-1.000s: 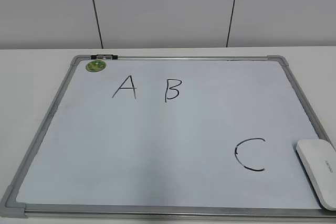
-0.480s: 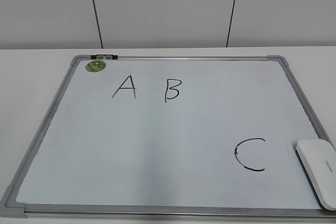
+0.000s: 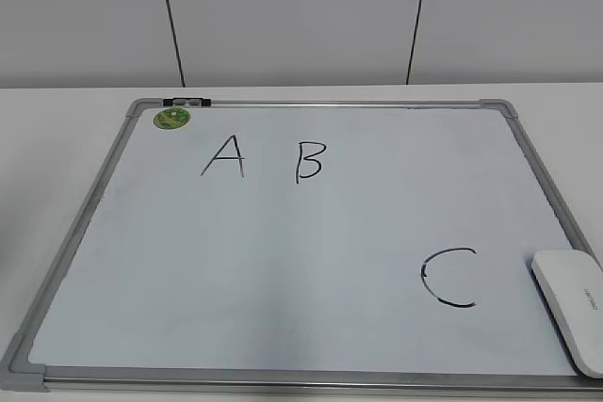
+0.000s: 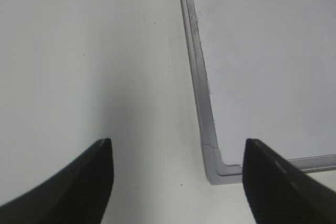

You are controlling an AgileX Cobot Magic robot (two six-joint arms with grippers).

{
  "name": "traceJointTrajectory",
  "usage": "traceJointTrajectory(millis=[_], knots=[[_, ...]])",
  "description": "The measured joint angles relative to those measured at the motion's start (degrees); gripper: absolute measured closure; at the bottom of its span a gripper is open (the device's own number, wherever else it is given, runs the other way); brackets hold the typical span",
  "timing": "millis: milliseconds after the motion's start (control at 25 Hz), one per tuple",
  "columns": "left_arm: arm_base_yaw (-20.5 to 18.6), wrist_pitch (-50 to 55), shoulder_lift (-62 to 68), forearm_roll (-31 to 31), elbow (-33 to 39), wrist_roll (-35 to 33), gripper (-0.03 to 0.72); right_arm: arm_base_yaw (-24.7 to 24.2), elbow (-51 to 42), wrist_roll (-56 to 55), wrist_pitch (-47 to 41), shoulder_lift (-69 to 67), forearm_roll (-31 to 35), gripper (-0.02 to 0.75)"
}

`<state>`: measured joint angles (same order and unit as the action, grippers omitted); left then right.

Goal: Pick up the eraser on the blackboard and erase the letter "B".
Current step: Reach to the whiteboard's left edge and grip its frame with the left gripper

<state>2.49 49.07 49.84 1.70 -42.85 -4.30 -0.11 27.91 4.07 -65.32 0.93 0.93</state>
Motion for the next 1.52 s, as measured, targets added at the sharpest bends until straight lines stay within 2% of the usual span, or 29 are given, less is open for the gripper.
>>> traceJointTrajectory(millis=[240,360,480,800,1120,1520], knots=[[0.0,-0.6,19.1,1.1,-9.0,0.0,0.128,0.0,0.0,0.0,0.0,0.0,0.0,0.166],[0.0,-0.6,28.0,4.0,-13.6,-0.9,0.128,0.0,0.0,0.0,0.0,0.0,0.0,0.166],[0.0,-0.5,35.2,6.7,-17.6,-1.8,0.128,0.0,0.0,0.0,0.0,0.0,0.0,0.166],[0.0,0.0,50.6,7.4,-26.6,-3.3,0.137,0.0,0.0,0.0,0.0,0.0,0.0,0.166],[0.0,0.8,60.4,8.2,-34.6,-5.3,0.213,0.0,0.0,0.0,0.0,0.0,0.0,0.166],[-0.9,1.9,68.7,11.2,-40.9,-8.8,0.224,0.0,0.0,0.0,0.0,0.0,0.0,0.166]])
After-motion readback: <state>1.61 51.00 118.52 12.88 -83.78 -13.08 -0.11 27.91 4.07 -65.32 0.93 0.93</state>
